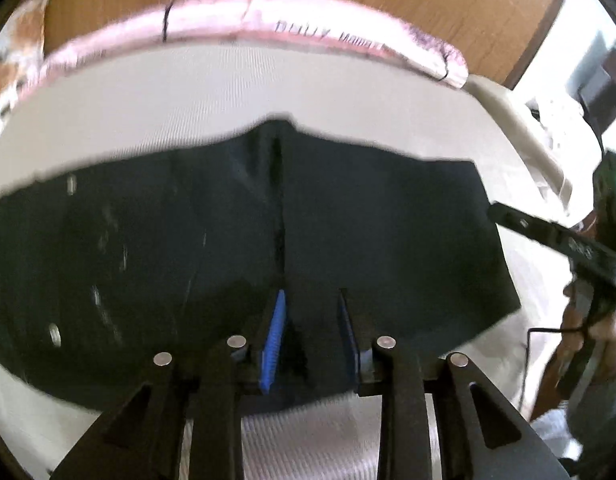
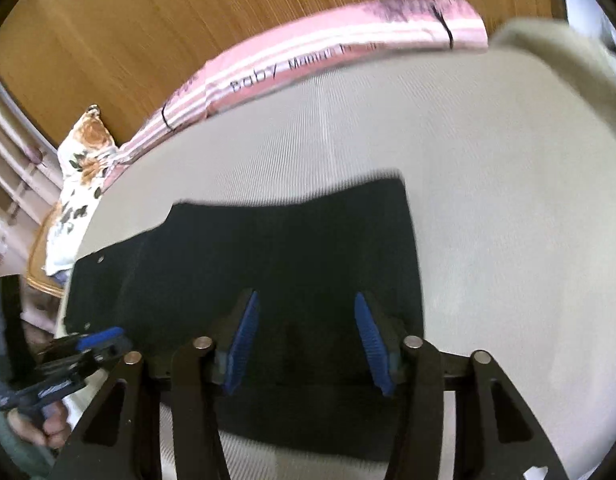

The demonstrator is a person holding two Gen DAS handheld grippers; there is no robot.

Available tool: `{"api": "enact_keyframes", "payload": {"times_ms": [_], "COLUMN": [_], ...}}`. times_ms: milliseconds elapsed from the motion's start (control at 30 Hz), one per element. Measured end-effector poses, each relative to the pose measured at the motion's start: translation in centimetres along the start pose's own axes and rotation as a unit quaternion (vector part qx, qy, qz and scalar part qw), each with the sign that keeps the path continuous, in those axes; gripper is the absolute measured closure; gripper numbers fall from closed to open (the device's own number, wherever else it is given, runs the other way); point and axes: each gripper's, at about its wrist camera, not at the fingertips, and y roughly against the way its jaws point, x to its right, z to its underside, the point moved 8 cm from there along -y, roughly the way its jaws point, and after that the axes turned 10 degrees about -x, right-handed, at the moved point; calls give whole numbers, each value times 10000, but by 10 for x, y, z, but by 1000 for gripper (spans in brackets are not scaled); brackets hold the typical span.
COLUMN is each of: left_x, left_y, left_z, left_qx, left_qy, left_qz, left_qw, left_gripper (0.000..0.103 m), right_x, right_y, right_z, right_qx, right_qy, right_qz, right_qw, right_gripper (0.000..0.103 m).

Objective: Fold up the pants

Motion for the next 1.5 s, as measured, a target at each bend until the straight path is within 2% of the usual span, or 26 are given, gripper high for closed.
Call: {"api": "enact_keyframes", "payload": {"times_ms": [133, 233, 300, 367, 467, 533, 733, 767, 833, 867, 1100, 1333, 1500], "left_x": [12, 20, 21, 14, 7, 6, 8, 9, 9, 9, 5, -2, -10], "left_y": [-12, -27, -39, -53, -71, -74, -72, -70, -66, -65, -52, -37, -13], "left_z": [-31, -58, -71, -83, -92, -95, -90, -88, -79, -73, -33, -5, 5], "left_qx": [384, 489, 439, 358, 209, 286, 209, 189, 165, 143, 259, 282, 433], "left_qy": [-383, -482, -534, -457, -355, -385, -507, -501, -541, -564, -718, -511, -366], "left_qz": [-145, -82, -41, -94, -125, -91, -213, -232, -318, -398, -703, -762, -869], "left_qw": [9984, 9976, 9976, 9983, 9991, 9988, 9983, 9983, 9979, 9975, 9946, 9954, 9946], "left_gripper": [70, 70, 69, 69, 70, 69, 66, 64, 49, 47, 46, 46, 46], "right_x": [4, 11, 17, 23, 26, 27, 26, 26, 25, 24, 27, 19, 2], "right_y": [-17, -29, -39, -49, -55, -55, -53, -51, -47, -45, -32, -20, -20], "right_z": [-30, -45, -51, -52, -54, -54, -53, -50, -46, -41, 3, 37, 55], "right_qx": [70, 98, 64, -18, 18, 26, -15, -28, -29, -29, -97, -179, -243], "right_qy": [193, 290, 344, 307, 299, 238, 220, 208, 218, 231, 51, -97, 16], "right_qz": [326, 598, 761, 830, 778, 700, 643, 648, 642, 647, 546, 545, 605], "right_qw": [9993, 9977, 9965, 9961, 9965, 9973, 9977, 9977, 9977, 9976, 9985, 9983, 9979], "right_gripper": [64, 65, 72, 75, 75, 74, 74, 74, 74, 73, 71, 66, 58]}}
